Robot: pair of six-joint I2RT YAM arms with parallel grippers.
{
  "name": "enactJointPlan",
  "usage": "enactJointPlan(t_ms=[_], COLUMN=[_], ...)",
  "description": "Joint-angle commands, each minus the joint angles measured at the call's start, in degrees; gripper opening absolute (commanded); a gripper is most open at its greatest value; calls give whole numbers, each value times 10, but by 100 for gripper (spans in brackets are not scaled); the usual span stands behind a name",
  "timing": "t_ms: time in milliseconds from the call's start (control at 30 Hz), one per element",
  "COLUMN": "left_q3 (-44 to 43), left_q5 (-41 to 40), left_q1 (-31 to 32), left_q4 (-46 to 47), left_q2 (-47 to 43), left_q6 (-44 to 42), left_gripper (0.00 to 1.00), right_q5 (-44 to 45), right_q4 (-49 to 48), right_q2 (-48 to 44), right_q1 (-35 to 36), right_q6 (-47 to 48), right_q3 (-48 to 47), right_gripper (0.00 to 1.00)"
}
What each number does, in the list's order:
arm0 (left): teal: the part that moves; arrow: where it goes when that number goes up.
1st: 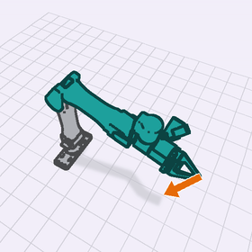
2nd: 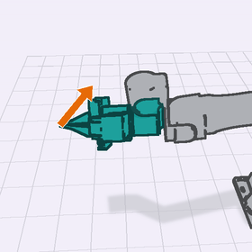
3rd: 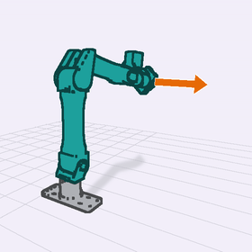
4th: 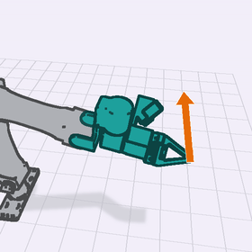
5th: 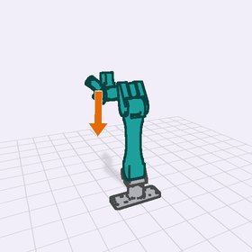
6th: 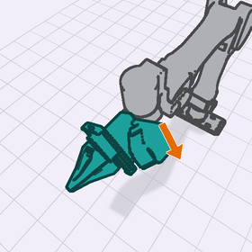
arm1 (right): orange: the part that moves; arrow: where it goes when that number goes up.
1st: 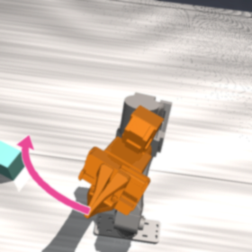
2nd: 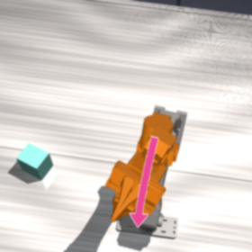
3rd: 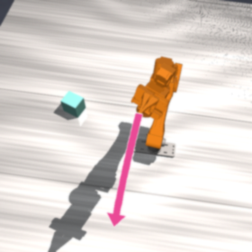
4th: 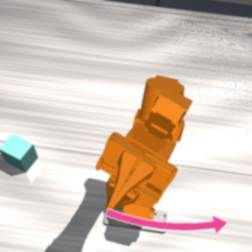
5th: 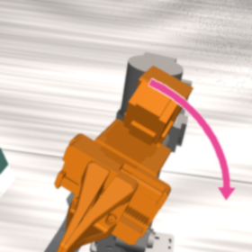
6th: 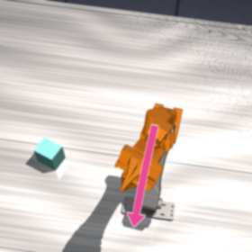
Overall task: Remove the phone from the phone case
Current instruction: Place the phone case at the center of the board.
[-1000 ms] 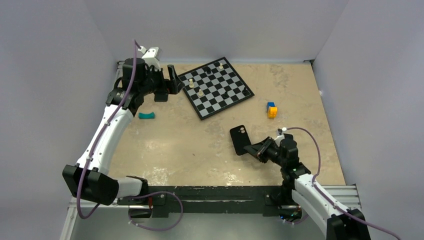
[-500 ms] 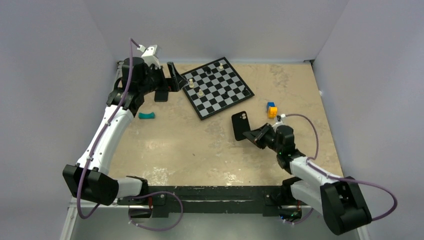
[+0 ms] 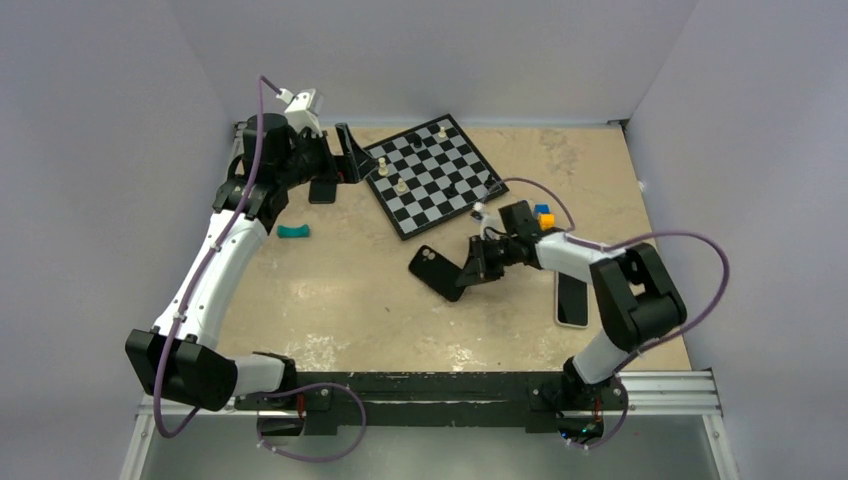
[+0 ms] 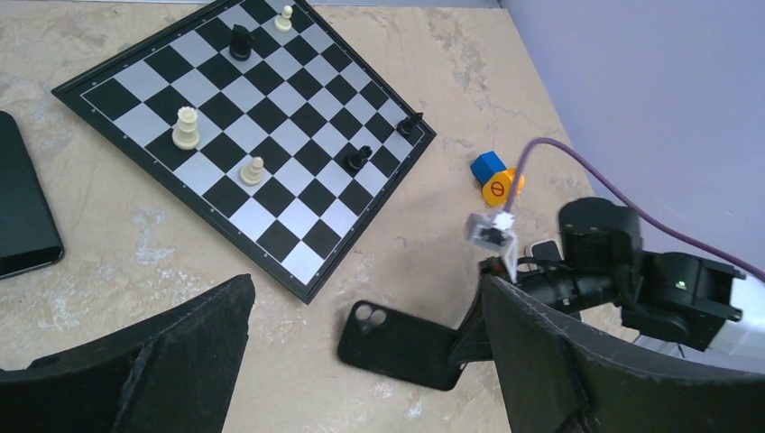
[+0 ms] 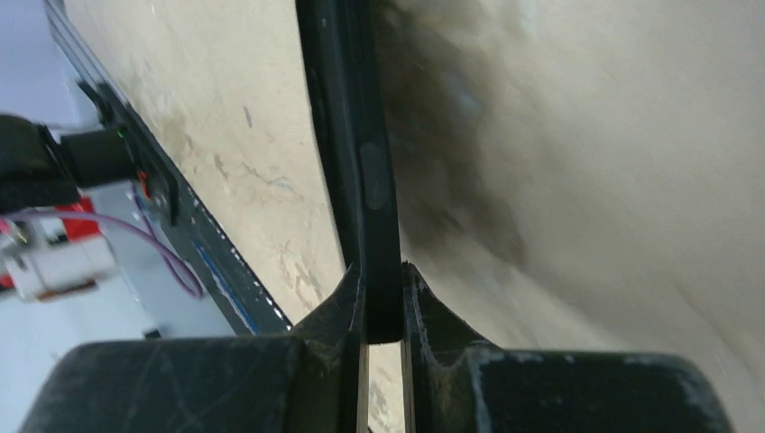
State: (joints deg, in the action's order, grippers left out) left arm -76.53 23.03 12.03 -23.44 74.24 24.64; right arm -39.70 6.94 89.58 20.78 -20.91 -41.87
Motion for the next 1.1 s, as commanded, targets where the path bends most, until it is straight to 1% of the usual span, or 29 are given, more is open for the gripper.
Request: enactJointPlan(t_ms=[0,33,100,167,200,333,433,500,733,767,833,900,967,1033,1067], left_q3=[0,0,-1,-4,-4,-4,-2,-2,-4,-5,-5,-5,-5,-3,-3], left_q5=[17,16,14,16,17,29,42,44,47,49,50,49,50,52,53], left_q1=[-2,-3,-3,-2,-2,-4,-9,-10,-11,-12,-12,-13,-13,-14,-14], left_q4=[29,30,27,24,25,29,36,37,35,35,35,35,35,36,38], left_q2=[-6,-5,-1,4,5,14,15,15,16,15,15,16,15,13,10], left_q6=[7,6,4,1,1,10,21,22,19,19,20,20,23,25,26], left_gripper=[100,100,100,100,100,100,100,100,100,100,100,100,100,100,100], right_q5=[-24,-12,27,47,49,94,172,213,353,378,399,430,476,550,586], right_q4=[185,217,251,263,258,244,222,210,221,216,209,199,190,193,198], right_q2=[107,136,174,192,193,187,166,157,159,153,131,94,42,-15,-52], right_q1=[78,82,82,83,83,83,83,83,83,83,83,83,83,79,70], right_q6=[150,169,184,194,194,179,152,136,121,113,94,58,11,-52,-88], right_q3=[-157,-183,-209,-216,-211,-203,-206,-213,-265,-267,-266,-253,-229,-196,-177], right_gripper=[0,0,0,0,2,18,31,38,41,42,45,50,60,74,78])
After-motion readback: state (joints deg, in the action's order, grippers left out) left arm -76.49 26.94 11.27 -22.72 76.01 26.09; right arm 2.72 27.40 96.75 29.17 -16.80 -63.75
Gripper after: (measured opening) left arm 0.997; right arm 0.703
